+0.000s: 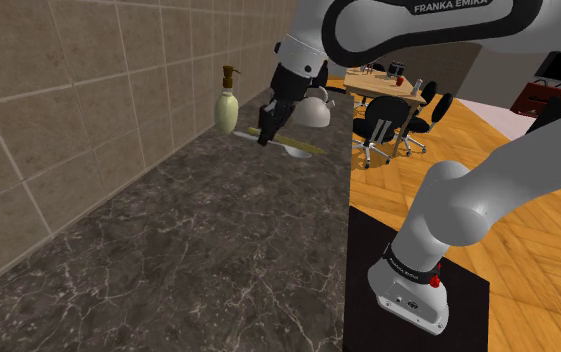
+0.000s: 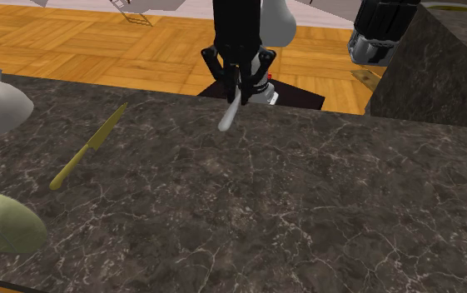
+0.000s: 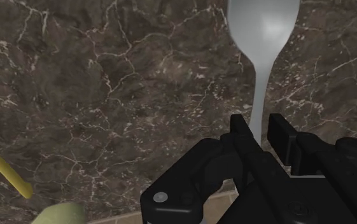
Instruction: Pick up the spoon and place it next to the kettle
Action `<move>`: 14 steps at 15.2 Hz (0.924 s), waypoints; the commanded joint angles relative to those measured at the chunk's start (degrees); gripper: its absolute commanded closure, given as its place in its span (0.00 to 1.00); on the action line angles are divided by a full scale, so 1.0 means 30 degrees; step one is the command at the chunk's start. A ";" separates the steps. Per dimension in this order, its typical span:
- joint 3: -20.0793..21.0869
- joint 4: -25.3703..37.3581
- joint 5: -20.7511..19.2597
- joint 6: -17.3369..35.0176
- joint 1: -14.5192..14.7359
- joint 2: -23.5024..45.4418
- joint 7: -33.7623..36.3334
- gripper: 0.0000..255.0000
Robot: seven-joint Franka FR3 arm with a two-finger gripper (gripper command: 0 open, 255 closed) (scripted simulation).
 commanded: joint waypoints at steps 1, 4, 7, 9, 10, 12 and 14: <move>-0.0044 0.0483 -0.0064 -0.0553 -0.0026 -0.0066 0.0059 1.00; -0.0105 0.1216 -0.0152 -0.1330 -0.0063 -0.0112 0.0142 1.00; -0.0163 0.1978 -0.0236 -0.2094 -0.0099 -0.0118 0.0224 1.00; -0.0201 0.2502 -0.0290 -0.2598 -0.0122 -0.0099 0.0279 1.00; -0.0219 0.2769 -0.0317 -0.2848 -0.0133 -0.0084 0.0306 1.00; -0.0636 0.2835 -0.0433 -0.3117 -0.0275 -0.0217 -0.0147 1.00; -0.1448 0.2641 -0.0659 -0.3289 -0.0549 -0.0445 -0.1084 1.00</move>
